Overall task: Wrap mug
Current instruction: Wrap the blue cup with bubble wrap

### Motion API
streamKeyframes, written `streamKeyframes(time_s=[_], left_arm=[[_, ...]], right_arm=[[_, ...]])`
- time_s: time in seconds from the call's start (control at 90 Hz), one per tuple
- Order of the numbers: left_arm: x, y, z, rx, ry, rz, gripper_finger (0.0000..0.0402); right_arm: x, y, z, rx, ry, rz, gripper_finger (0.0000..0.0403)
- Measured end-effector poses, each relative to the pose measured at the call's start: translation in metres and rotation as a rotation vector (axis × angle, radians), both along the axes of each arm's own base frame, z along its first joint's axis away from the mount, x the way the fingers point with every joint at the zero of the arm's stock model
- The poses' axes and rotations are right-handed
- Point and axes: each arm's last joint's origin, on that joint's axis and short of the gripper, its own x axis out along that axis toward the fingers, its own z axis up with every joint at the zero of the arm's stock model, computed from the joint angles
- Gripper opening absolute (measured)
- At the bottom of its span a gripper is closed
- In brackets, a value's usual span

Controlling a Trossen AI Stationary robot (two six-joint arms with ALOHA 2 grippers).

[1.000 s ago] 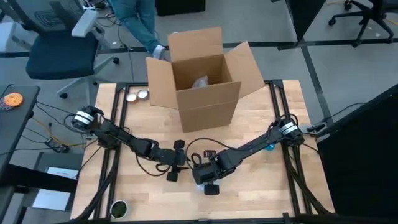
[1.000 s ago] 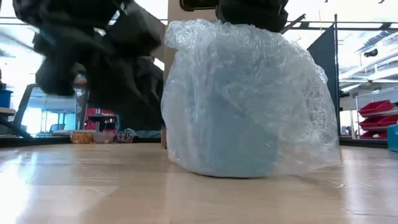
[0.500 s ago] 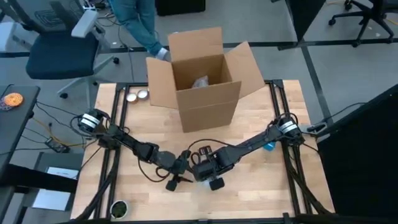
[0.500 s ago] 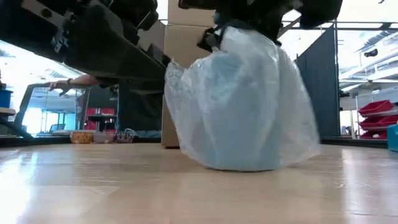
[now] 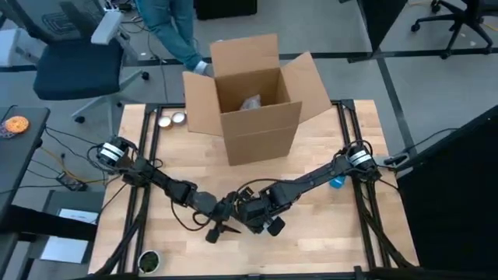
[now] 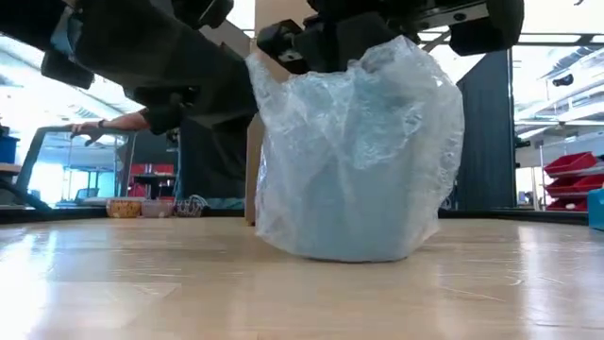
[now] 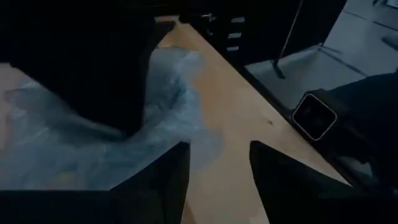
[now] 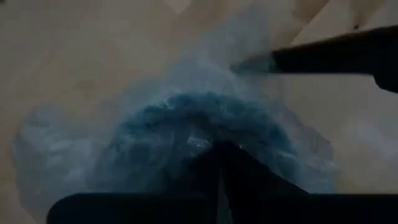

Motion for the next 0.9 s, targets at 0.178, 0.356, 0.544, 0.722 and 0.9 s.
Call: streamKeyframes(time_s=[0.178, 0.356, 0.544, 0.722, 0.9], left_arm=[[0.001, 0.003, 0.0, 0.012, -0.003, 0.018, 0.0152], [0.001, 0.003, 0.0, 0.03, -0.01, 0.019, 0.0152], [0.001, 0.003, 0.0, 0.032, -0.01, 0.023, 0.0152], [0.001, 0.003, 0.0, 0.031, -0.012, 0.024, 0.0152], [0.001, 0.003, 0.0, 0.024, -0.009, 0.028, 0.0152]], right_arm=[[0.001, 0.009, 0.021, 0.028, -0.04, -0.005, 0.0], [0.0, 0.013, 0.041, 0.056, -0.051, -0.049, 0.0], [0.0, 0.021, 0.051, 0.058, -0.089, -0.063, 0.0], [-0.001, 0.02, 0.038, 0.068, -0.074, -0.095, 0.0], [0.0, 0.015, 0.024, 0.066, -0.061, -0.149, 0.0]])
